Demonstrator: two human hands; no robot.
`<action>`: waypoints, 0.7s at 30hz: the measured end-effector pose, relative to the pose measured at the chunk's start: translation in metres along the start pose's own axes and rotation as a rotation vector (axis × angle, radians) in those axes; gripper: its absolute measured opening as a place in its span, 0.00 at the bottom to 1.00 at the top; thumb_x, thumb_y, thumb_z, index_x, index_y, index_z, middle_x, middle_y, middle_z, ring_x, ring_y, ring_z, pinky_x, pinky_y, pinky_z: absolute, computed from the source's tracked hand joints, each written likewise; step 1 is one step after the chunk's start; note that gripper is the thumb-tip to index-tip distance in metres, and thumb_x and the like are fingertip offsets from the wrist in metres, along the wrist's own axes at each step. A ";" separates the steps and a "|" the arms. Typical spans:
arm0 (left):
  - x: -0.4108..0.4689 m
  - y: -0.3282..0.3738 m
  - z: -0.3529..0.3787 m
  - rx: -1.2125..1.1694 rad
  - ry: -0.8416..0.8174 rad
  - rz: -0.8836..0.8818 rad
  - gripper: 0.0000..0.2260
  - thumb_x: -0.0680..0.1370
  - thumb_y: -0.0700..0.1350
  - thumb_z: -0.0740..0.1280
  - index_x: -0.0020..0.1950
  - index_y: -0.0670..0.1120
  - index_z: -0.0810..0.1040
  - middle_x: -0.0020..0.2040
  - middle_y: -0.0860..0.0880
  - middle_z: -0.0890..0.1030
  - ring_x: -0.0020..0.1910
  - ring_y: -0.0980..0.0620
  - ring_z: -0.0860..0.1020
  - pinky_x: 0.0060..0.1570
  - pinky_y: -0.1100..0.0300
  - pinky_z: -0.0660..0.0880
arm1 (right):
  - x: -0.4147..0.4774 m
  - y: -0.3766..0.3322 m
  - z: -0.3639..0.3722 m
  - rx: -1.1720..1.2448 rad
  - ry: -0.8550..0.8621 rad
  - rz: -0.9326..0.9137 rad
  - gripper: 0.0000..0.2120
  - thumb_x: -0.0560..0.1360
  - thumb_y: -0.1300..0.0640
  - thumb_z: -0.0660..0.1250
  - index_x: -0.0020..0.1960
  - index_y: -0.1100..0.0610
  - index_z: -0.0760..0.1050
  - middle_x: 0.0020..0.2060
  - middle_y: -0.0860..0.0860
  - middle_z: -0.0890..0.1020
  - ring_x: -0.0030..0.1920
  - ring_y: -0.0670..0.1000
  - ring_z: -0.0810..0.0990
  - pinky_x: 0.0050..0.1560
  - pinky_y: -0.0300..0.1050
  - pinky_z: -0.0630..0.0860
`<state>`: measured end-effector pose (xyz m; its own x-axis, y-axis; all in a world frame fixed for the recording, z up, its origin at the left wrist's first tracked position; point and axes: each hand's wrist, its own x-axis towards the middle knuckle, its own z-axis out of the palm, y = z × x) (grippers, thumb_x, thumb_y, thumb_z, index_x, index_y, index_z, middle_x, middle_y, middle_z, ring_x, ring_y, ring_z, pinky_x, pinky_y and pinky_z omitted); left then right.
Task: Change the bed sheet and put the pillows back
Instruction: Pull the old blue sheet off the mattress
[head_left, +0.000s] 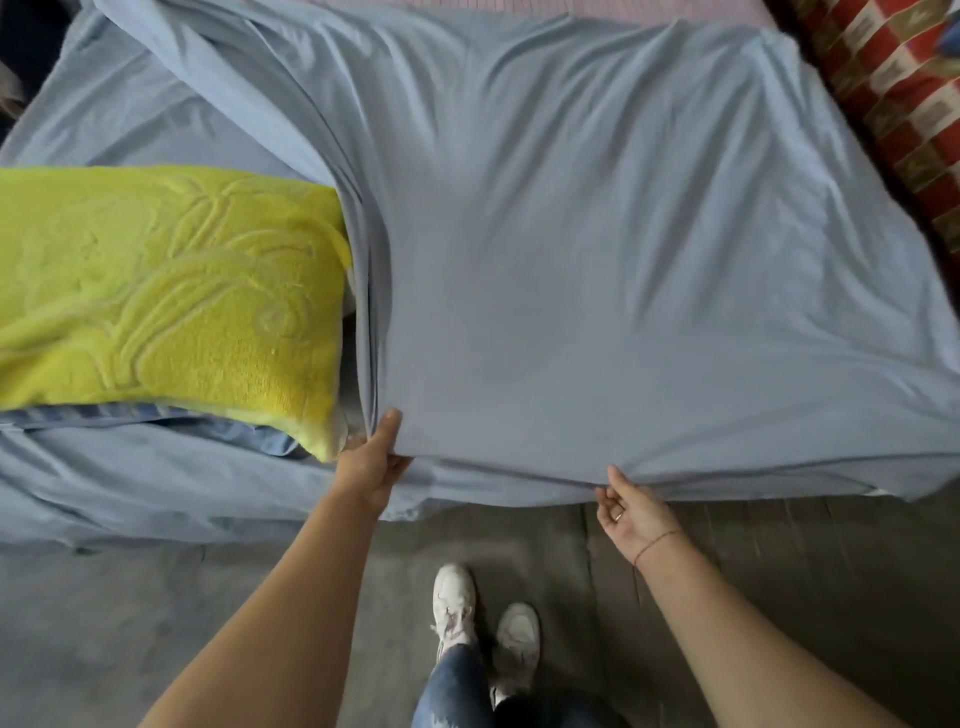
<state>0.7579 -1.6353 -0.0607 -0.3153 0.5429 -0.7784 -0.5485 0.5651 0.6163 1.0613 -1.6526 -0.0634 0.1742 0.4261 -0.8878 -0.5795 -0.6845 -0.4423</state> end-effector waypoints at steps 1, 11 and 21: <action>-0.001 -0.005 -0.002 0.022 0.007 0.012 0.12 0.78 0.46 0.70 0.57 0.43 0.74 0.49 0.45 0.81 0.45 0.48 0.80 0.44 0.55 0.77 | 0.000 0.003 -0.002 0.009 0.011 -0.004 0.11 0.79 0.58 0.65 0.38 0.55 0.70 0.21 0.46 0.75 0.33 0.44 0.77 0.31 0.34 0.73; -0.001 -0.069 -0.059 0.169 0.013 -0.016 0.12 0.78 0.49 0.68 0.58 0.43 0.76 0.53 0.44 0.80 0.47 0.46 0.79 0.51 0.50 0.76 | -0.009 0.052 -0.026 0.019 0.098 -0.023 0.08 0.80 0.57 0.62 0.42 0.56 0.72 0.23 0.47 0.77 0.39 0.47 0.76 0.40 0.38 0.69; 0.008 -0.071 -0.073 0.244 0.098 0.008 0.10 0.78 0.47 0.69 0.49 0.40 0.76 0.45 0.43 0.78 0.40 0.47 0.77 0.48 0.55 0.77 | -0.007 0.065 -0.020 -0.047 0.084 -0.013 0.07 0.80 0.56 0.62 0.44 0.57 0.72 0.35 0.52 0.79 0.42 0.48 0.77 0.42 0.39 0.71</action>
<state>0.7380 -1.7161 -0.1192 -0.3986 0.4918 -0.7741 -0.3463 0.7009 0.6236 1.0388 -1.7119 -0.0881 0.2489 0.3855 -0.8885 -0.5392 -0.7069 -0.4578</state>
